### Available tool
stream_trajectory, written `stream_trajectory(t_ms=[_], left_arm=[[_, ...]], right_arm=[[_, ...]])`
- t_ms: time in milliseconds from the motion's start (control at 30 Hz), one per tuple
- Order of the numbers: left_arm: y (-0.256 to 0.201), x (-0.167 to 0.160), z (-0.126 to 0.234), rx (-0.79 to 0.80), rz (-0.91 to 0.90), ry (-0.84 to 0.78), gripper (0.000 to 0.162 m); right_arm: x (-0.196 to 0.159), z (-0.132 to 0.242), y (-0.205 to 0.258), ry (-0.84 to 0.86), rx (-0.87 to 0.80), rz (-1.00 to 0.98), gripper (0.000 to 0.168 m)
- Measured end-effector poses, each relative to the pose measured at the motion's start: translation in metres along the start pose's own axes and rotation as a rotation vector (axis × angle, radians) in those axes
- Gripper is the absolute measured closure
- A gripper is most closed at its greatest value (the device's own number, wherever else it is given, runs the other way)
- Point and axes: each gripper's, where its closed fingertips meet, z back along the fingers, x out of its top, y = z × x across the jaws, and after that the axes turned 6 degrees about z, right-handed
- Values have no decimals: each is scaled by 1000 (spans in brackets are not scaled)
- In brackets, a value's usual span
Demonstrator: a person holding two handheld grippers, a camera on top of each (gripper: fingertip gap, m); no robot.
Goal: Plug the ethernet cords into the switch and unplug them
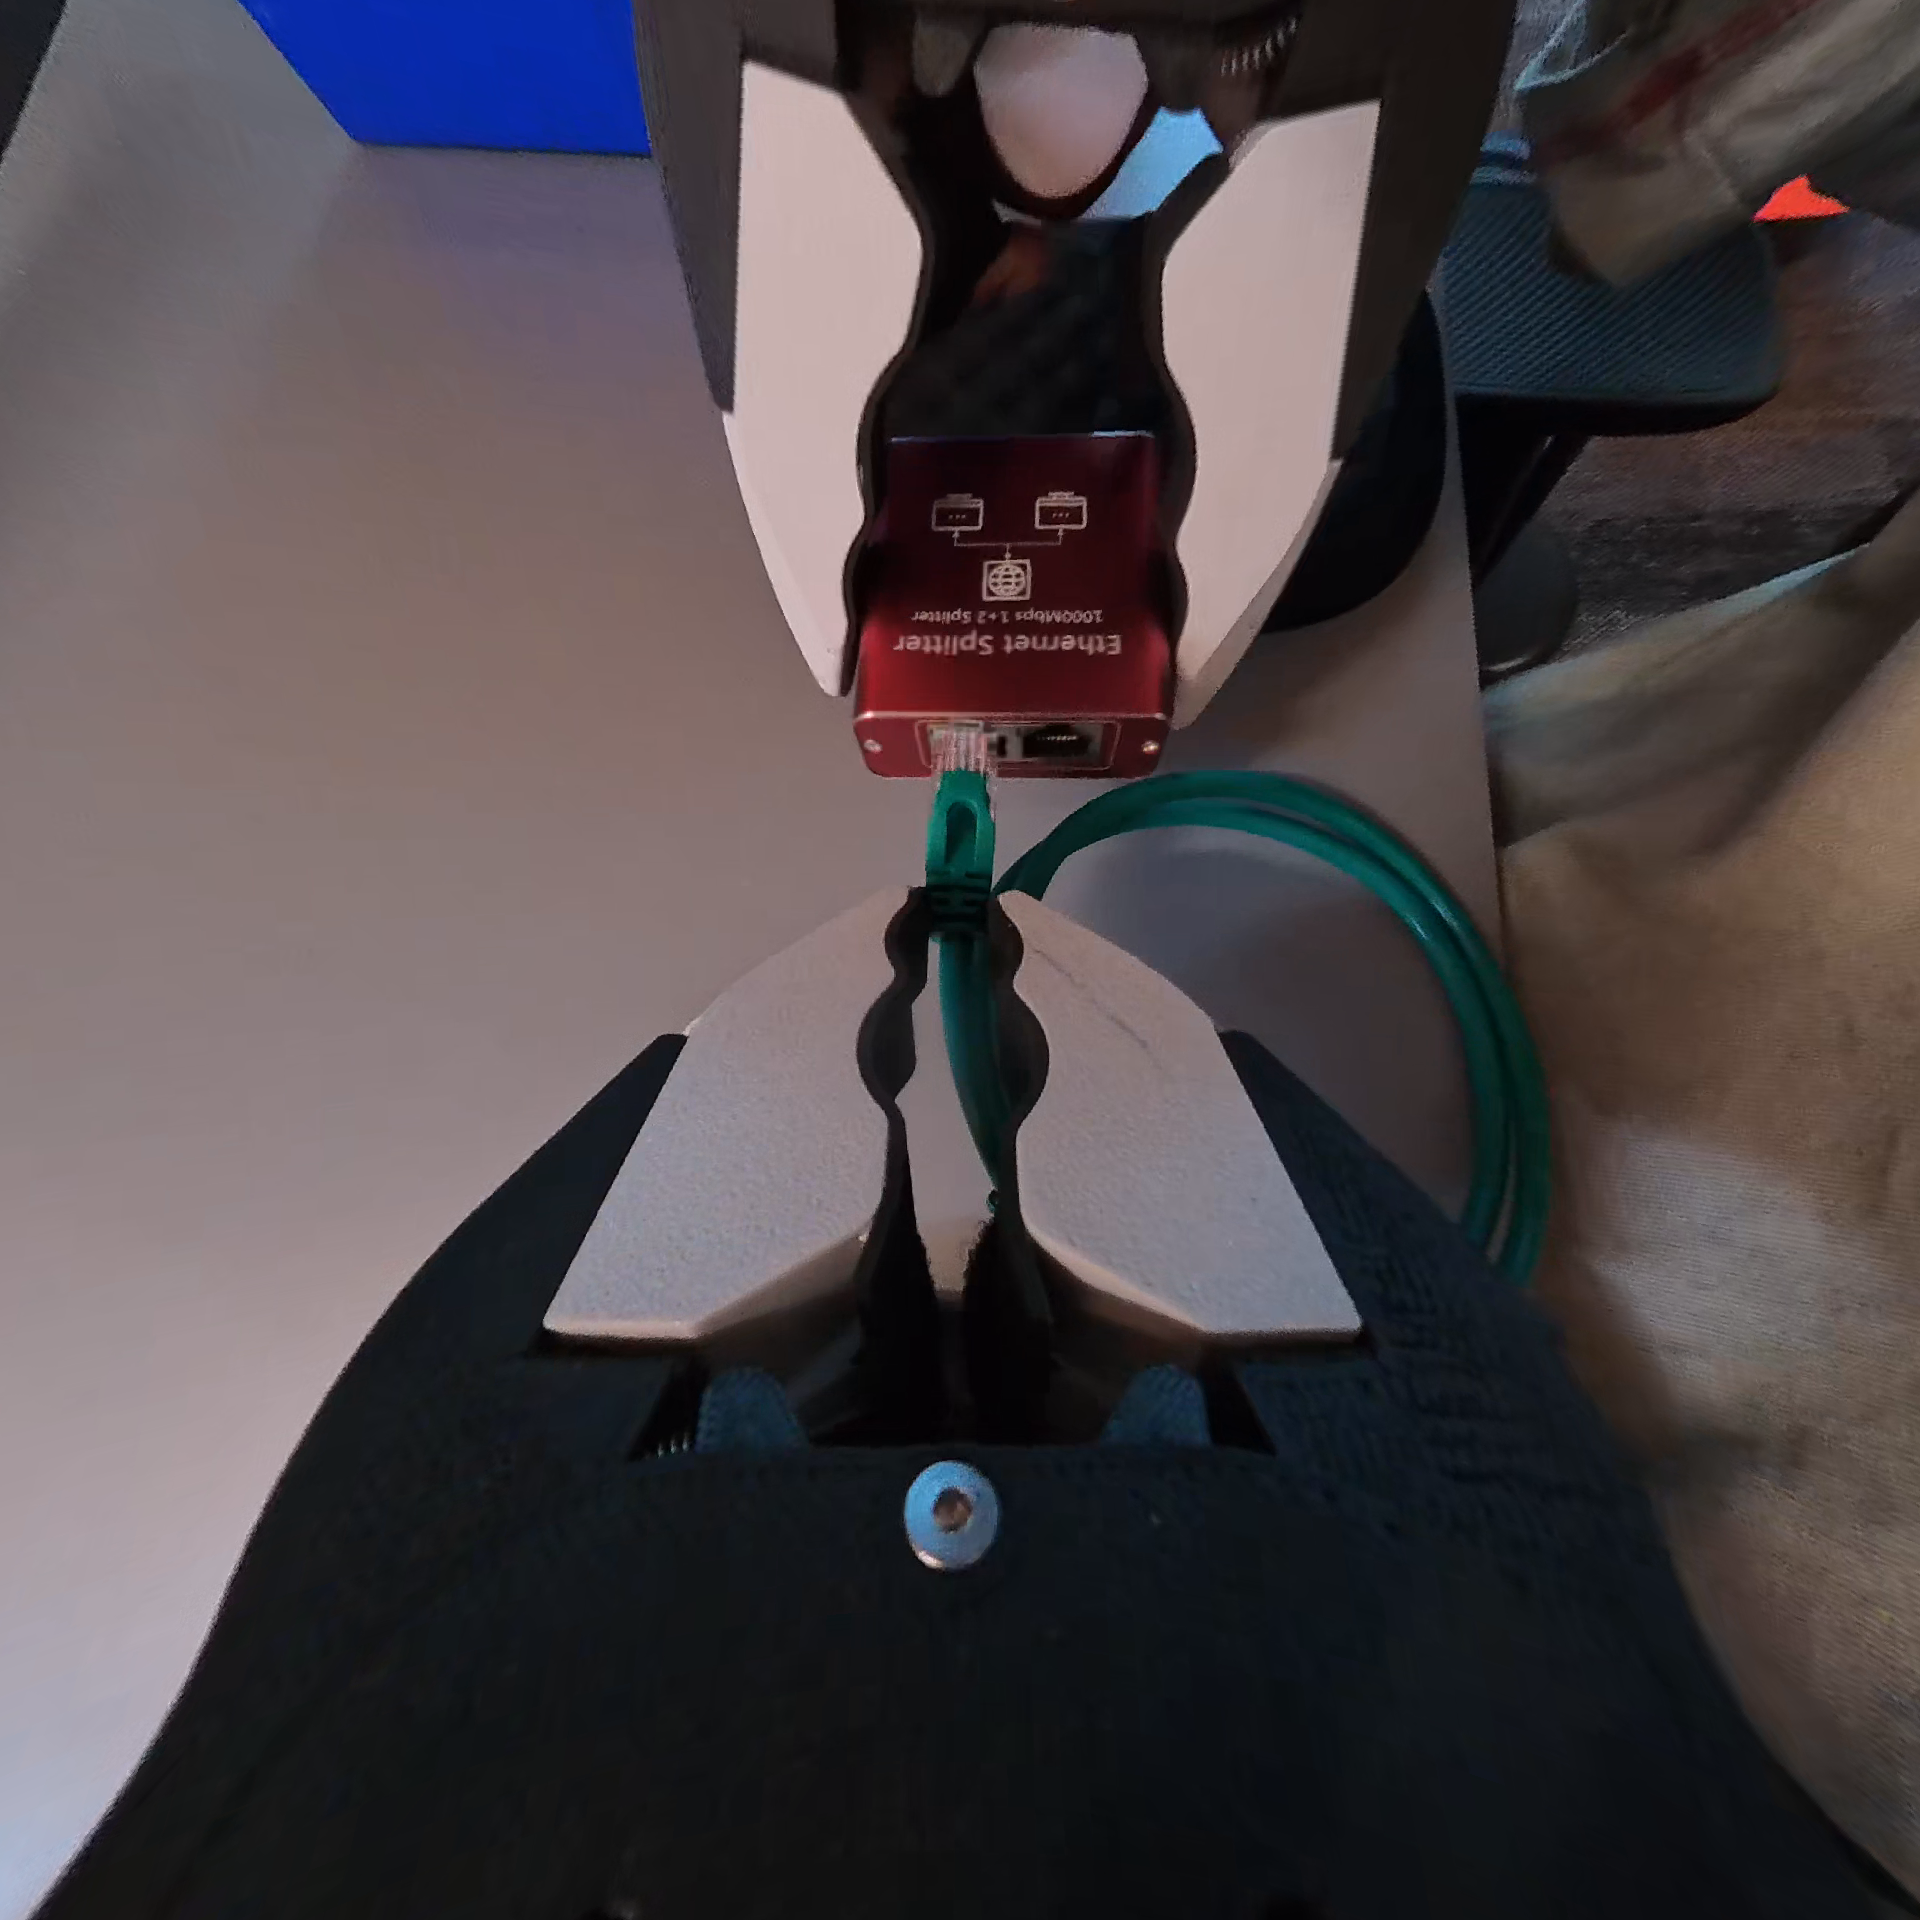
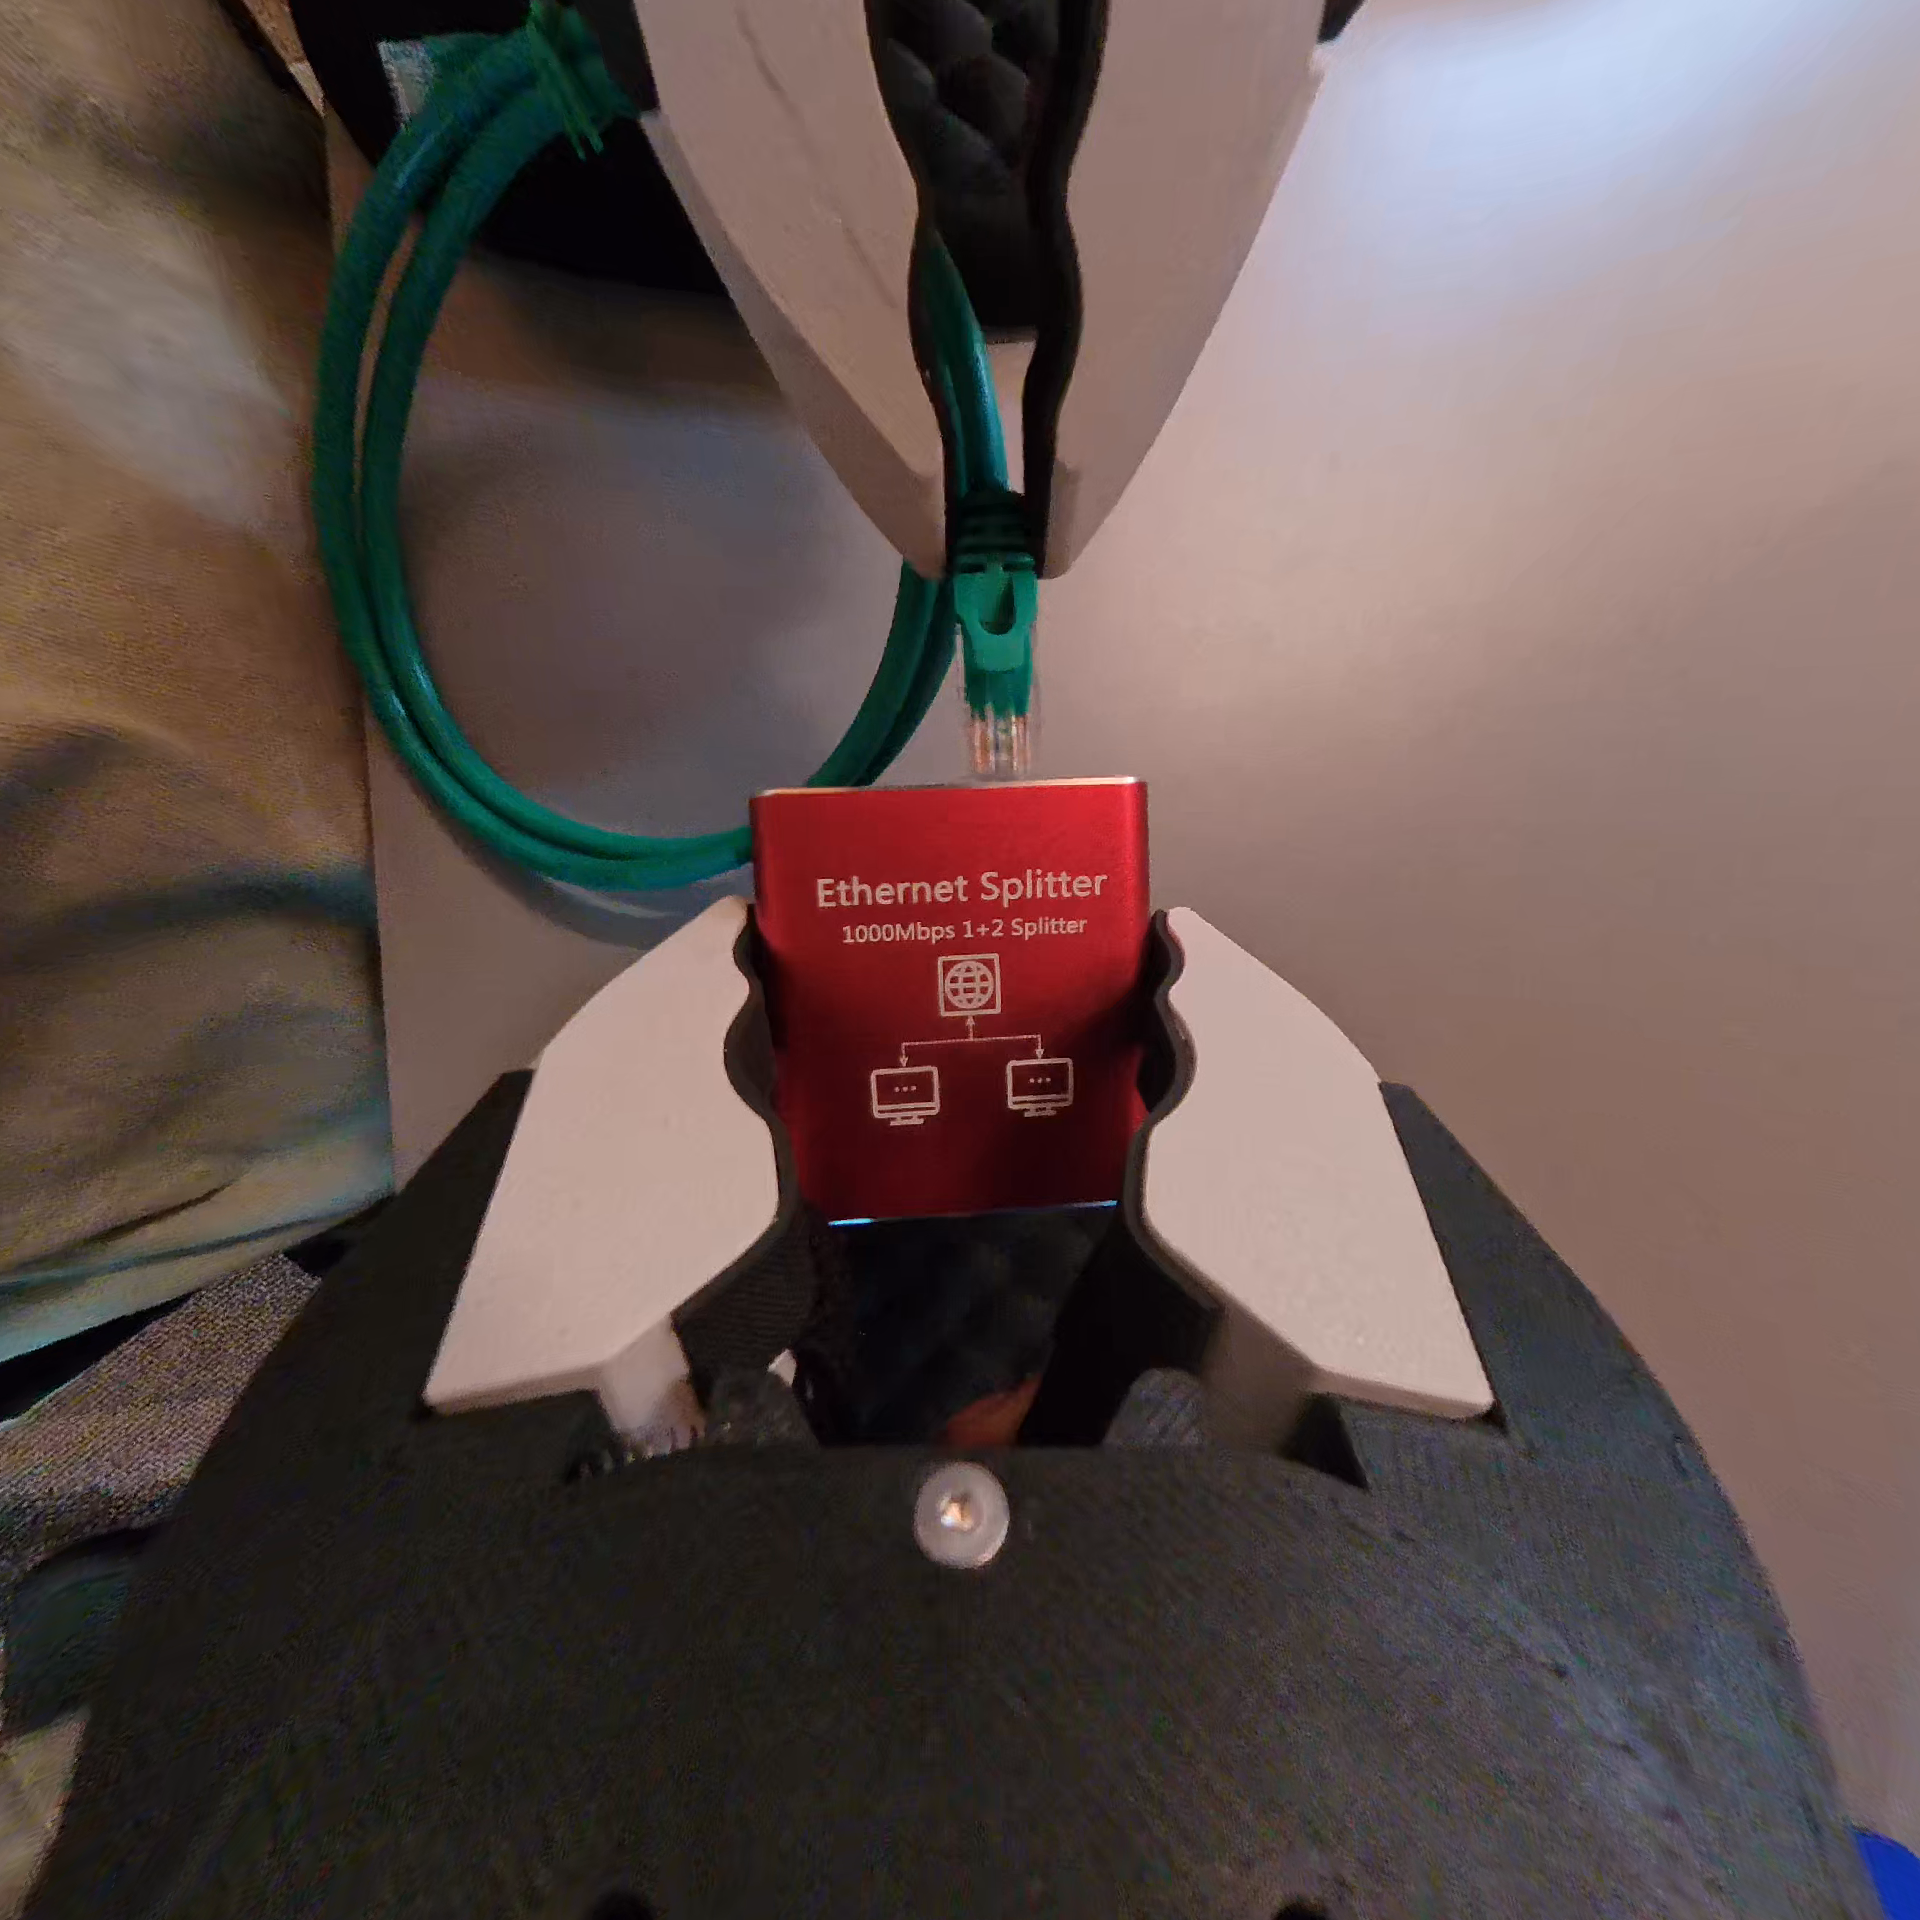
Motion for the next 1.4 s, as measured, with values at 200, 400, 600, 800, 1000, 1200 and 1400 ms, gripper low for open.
stream_trajectory(t_ms=[200, 400, 600, 800, 1000, 1200, 1400], left_arm=[[-1, -2, -2, 19, -34, 16, 152], [-2, -2, -5, 26, -58, 31, 152], [-4, -3, -4, 8, -45, 22, 152], [-9, -2, -6, 3, -57, 28, 152], [-9, -2, -8, 5, -66, 32, 152], [-9, -2, -18, 14, -83, 47, 153], [-16, 32, -11, -81, -3, -149, 153]], right_arm=[[0, 0, 1, -17, -2, -6, 98], [-2, 0, 1, -11, -1, -9, 98], [-5, 0, -2, -10, -16, -19, 98], [-4, 0, -5, -24, -30, -24, 98], [-5, -1, -7, -11, -38, -15, 98], [-9, -8, -5, 4, -33, -14, 98], [-10, -17, -5, -14, -33, -21, 100]])
